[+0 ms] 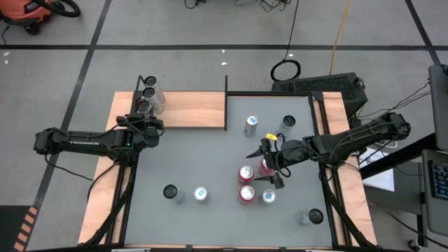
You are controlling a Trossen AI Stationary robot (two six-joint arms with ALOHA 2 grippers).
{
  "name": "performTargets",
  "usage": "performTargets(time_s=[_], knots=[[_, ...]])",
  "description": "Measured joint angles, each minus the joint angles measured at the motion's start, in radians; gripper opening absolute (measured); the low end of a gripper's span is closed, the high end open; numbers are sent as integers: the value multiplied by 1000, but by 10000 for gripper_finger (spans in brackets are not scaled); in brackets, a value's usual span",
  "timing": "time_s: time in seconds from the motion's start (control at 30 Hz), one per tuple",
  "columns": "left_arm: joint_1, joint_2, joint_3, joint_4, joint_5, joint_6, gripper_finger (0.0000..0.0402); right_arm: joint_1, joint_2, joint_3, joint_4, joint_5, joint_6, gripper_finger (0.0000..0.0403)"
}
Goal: Place canned beverage on shelf
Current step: Put the white-yellow soda can on the shelf aligned with the other white-yellow soda can
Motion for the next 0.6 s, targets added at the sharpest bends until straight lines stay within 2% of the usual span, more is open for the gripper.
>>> performTargets(time_s=[0.2,0.6], knots=[[20,8,0,0,38,1,279,0,0,0,0,0,0,341],[25,53,2,40,44,32,279,0,0,0,0,0,0,341]])
